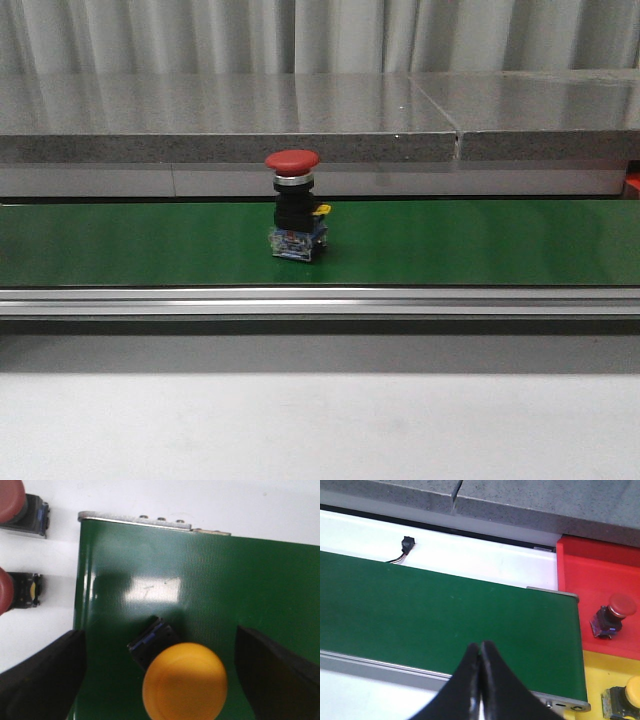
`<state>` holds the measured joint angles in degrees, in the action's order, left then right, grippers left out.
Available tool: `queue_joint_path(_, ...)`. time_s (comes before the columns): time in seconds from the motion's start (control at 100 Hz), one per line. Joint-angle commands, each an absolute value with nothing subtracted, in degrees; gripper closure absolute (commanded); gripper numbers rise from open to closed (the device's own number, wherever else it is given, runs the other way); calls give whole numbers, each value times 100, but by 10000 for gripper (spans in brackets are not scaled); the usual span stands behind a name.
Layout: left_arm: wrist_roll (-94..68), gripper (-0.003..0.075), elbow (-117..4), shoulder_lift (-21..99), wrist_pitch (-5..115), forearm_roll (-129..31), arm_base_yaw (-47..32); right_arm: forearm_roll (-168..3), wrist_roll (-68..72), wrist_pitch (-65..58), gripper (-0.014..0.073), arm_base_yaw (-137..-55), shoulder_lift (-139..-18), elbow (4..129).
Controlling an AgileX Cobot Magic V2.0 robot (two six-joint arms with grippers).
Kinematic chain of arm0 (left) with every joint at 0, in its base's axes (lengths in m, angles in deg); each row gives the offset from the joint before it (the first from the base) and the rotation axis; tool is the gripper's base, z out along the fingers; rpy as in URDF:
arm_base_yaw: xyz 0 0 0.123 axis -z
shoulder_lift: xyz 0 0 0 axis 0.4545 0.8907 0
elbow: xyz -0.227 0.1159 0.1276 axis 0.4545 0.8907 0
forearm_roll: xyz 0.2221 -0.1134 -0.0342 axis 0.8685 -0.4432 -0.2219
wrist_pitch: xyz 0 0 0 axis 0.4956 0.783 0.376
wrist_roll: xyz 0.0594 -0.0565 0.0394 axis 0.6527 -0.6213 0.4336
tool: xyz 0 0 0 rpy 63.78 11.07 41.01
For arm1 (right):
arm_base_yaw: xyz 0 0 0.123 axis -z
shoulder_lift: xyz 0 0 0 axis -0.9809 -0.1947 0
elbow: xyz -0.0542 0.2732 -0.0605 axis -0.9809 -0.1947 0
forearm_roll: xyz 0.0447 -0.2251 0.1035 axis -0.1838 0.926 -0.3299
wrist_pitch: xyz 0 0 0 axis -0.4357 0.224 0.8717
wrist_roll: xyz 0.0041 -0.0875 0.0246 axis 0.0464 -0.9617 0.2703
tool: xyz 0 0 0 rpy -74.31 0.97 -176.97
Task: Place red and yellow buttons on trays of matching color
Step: 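Grasp the yellow button with the left gripper and set it on the belt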
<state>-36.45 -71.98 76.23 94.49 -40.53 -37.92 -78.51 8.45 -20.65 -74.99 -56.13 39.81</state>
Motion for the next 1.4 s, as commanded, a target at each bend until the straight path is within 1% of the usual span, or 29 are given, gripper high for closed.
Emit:
queue_joint_path(0.0, -3579, 109, -7533, 7403, 9345, -4202, -3644, -7856, 812, -1708, 662, -7508, -5587, 4132)
queue_joint_path(0.27, -3577, 109, -8208, 7241, 9304, -4202, -3194, -7856, 812, -1708, 662, -7508, -5587, 4132)
queue_joint_path(0.52, -3577, 110, -8045, 6407, 8889, -4223, -2966, -7856, 812, -1708, 662, -7508, -5587, 4132)
queue_joint_path(0.82, -3414, 110, -6585, 4466, 7901, -4267, -2933, -7856, 812, -1708, 662, -7508, -5587, 4132)
queue_joint_path(1.08, -3270, 113, -4855, 2552, 7236, -4279, -2933, -7856, 812, -1708, 662, -7508, -5587, 4132)
queue_joint_path(1.26, -3270, 113, -3804, 1172, 7072, -4289, -2933, -7856, 812, -1708, 662, -7508, -5587, 4132)
queue_joint_path(1.33, -3270, 131, -3476, 719, 7072, -4384, -2933, -7856, 812, -1708, 662, -7508, -5587, 4132)
queue_joint_path(1.39, -3270, 183, -3228, 393, 7096, -4453, -2933, -7856, 812, -1708, 662, -7508, -5587, 4132)
